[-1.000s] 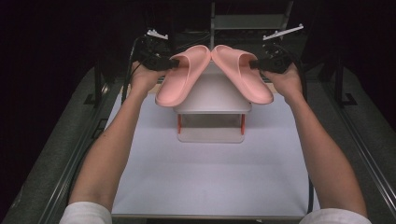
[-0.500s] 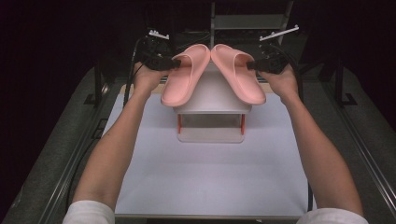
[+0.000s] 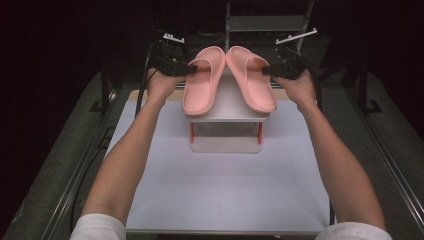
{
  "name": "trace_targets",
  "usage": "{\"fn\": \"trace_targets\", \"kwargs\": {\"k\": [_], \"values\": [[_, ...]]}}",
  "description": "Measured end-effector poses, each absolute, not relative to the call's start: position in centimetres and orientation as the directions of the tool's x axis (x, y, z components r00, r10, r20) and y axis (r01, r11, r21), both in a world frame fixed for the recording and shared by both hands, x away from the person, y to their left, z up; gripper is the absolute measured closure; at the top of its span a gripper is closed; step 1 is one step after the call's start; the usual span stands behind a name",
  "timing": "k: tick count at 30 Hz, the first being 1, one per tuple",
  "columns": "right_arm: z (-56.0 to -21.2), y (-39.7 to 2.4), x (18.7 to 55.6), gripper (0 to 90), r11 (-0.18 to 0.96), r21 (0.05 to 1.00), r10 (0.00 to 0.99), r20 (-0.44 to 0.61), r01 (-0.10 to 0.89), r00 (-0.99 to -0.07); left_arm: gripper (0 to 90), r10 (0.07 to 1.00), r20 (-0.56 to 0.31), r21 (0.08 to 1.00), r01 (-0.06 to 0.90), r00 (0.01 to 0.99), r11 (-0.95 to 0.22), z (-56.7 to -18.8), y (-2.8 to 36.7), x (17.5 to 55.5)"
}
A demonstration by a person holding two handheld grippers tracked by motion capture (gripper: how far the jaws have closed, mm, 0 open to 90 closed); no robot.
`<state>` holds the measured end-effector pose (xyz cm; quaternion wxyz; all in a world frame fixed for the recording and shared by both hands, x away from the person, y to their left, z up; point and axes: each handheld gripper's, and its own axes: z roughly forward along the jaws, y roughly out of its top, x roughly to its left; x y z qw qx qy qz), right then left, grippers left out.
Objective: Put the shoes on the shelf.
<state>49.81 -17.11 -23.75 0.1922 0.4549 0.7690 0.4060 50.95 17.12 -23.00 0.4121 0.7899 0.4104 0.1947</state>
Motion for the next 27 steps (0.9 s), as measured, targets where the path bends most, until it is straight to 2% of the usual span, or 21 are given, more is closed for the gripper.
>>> {"fn": "trace_targets", "kwargs": {"k": [27], "values": [[-24.8, -15.4, 50.0, 70.2, 0.271, 0.777, 0.851, 0.082, 0.568, -0.518, 61.3, 0.821, -0.031, 0.791, 0.516, 0.571, -0.329, -24.7, 15.8, 51.4]]}}
